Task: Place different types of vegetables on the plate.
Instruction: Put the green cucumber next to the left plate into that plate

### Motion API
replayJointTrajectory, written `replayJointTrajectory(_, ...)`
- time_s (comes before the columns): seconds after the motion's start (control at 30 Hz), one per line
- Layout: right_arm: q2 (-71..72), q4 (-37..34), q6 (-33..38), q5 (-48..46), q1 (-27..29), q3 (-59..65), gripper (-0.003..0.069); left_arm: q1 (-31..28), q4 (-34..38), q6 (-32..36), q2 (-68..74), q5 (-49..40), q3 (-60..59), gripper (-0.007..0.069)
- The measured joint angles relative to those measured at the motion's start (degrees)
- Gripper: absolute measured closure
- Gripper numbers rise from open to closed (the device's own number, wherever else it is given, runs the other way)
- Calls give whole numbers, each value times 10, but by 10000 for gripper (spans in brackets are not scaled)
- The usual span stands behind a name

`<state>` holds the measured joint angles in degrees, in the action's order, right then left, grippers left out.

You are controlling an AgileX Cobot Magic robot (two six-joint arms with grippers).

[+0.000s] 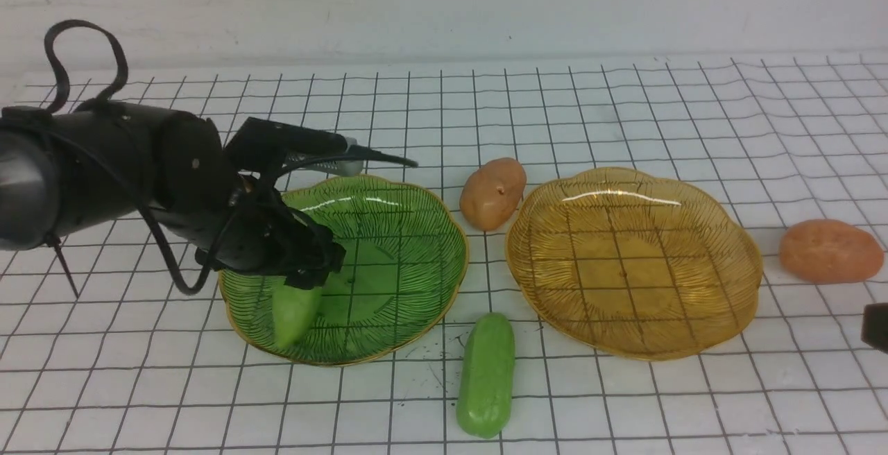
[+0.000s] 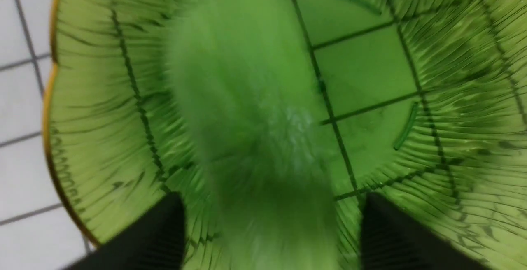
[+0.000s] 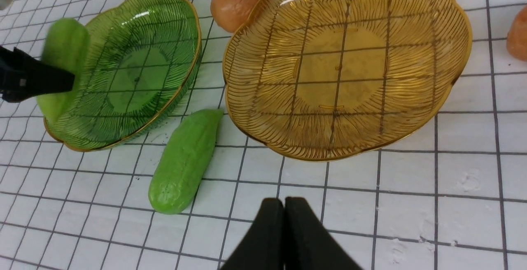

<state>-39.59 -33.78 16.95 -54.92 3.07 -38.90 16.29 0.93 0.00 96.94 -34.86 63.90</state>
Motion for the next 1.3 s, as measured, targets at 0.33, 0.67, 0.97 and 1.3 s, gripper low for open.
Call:
replayJointTrajectory(0.33,0,2,0,-8,0,0,673,106,37,-14,1,-165,98,111)
replayJointTrajectory(0.67,0,2,9,-9,0,0,673,270,50,-51,55,-76,101,304)
replayJointTrajectory(0.97,0,3,15,-16,0,0,673,272,21,-144,124,-53,103,82)
replayJointTrajectory(1.3,-1,9,15,-12,0,-1,673,272,19,-143,155,-74,107,262)
